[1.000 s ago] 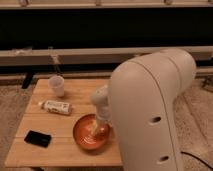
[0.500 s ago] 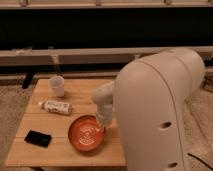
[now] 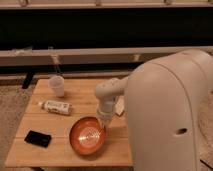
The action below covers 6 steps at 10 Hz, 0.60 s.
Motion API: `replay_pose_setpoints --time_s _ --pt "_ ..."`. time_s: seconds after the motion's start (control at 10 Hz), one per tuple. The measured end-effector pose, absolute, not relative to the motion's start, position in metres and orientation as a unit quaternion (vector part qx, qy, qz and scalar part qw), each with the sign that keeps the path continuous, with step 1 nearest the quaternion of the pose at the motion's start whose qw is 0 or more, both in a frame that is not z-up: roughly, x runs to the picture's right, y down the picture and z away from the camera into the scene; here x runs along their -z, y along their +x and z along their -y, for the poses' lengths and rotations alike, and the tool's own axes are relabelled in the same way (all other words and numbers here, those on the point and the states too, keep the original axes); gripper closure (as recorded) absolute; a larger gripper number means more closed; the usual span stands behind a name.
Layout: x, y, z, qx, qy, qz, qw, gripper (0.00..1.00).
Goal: Pick up the ceramic bowl
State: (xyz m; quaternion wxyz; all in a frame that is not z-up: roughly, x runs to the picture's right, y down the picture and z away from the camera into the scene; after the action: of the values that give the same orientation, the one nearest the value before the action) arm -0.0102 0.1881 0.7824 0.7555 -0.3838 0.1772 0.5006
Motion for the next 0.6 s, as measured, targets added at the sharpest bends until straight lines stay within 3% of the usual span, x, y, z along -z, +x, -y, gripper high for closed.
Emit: replay_pose_setpoints --time_s 0.6 --pt "-0.746 -0.006 -0.143 -0.486 -0.43 -0.112 0.752 1.0"
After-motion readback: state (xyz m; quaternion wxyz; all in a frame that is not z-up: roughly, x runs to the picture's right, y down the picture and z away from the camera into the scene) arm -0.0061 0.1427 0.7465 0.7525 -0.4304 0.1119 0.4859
